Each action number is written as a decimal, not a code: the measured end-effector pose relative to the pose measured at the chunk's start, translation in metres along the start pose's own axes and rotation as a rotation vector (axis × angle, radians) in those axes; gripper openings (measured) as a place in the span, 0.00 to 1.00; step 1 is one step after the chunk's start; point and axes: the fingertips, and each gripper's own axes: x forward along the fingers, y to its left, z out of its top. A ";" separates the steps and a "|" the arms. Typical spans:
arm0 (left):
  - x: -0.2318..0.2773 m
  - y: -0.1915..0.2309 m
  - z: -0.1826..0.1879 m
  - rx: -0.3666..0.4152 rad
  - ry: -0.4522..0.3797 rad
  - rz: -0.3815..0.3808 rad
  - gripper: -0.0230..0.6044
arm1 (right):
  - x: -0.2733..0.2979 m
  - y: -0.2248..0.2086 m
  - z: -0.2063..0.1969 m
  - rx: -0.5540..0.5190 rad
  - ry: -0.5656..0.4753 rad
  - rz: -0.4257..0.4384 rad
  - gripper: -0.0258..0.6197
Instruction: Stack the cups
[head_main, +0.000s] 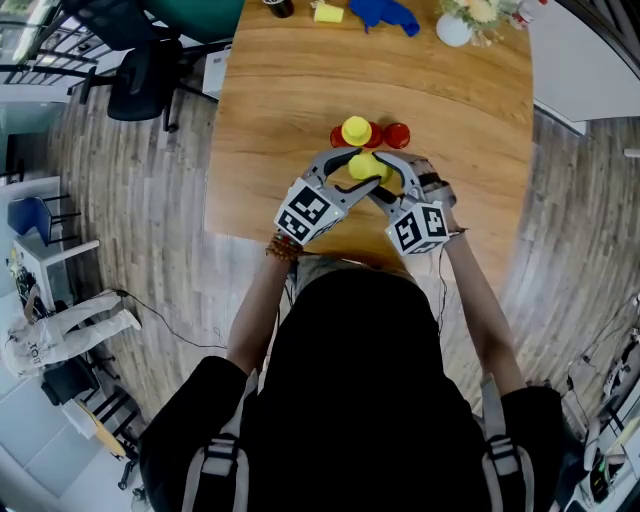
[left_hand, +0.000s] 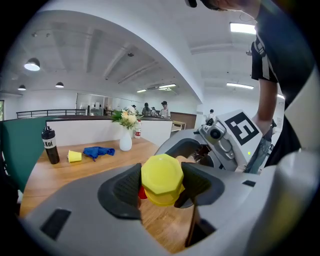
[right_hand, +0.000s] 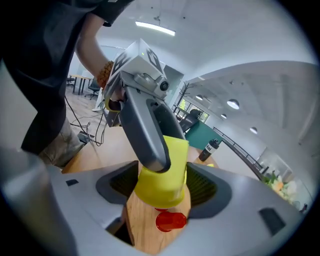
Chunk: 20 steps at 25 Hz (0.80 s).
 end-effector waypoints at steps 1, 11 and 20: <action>0.001 -0.001 0.000 0.004 -0.001 -0.001 0.47 | 0.000 0.000 0.000 -0.004 0.004 -0.007 0.52; -0.004 0.007 0.007 -0.069 -0.065 0.001 0.47 | 0.004 -0.009 -0.015 0.129 -0.006 -0.005 0.52; -0.036 0.041 -0.006 -0.178 -0.110 0.103 0.47 | 0.024 -0.056 -0.068 0.460 -0.074 -0.168 0.51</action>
